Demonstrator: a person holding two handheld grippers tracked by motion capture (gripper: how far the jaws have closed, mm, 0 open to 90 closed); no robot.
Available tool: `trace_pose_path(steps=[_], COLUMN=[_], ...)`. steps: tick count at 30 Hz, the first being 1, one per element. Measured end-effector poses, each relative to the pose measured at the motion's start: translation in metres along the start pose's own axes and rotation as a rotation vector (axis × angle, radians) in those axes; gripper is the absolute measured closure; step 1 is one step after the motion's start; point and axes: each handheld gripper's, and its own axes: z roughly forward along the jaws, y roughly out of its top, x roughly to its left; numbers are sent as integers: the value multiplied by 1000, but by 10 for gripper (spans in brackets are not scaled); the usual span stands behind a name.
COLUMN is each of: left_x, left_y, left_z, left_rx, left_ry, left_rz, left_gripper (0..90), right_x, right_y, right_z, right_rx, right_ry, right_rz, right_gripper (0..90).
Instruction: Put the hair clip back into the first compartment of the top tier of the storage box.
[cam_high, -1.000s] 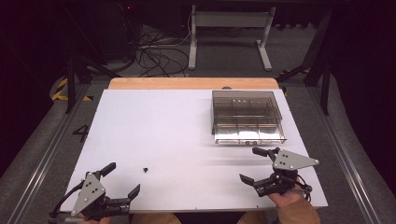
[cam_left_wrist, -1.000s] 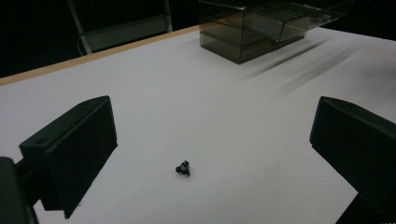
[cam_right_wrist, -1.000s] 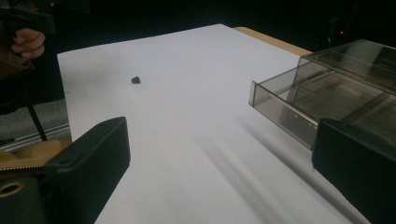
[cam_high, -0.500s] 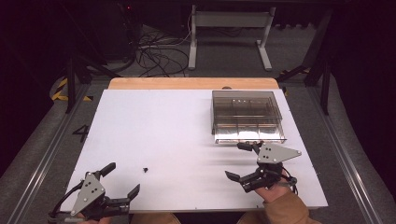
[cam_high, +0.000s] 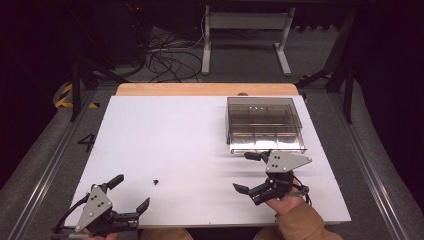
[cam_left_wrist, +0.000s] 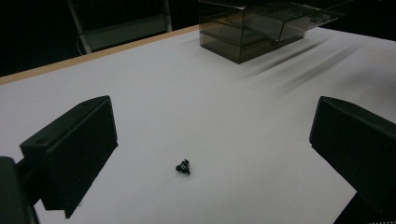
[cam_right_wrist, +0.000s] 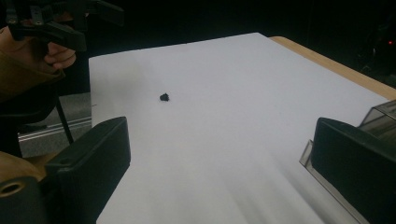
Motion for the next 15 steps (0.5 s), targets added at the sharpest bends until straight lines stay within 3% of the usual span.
trace_pose_path(steps=[15], left_x=[0], left_y=[-3], left_z=[-8], left_rx=[-2], left_ry=[22], left_rz=[-7], left_gripper=[17], right_x=[5], right_y=[17], right_z=[45], right_rx=[30], right_ry=[74], right_rz=[-23], right_gripper=[63])
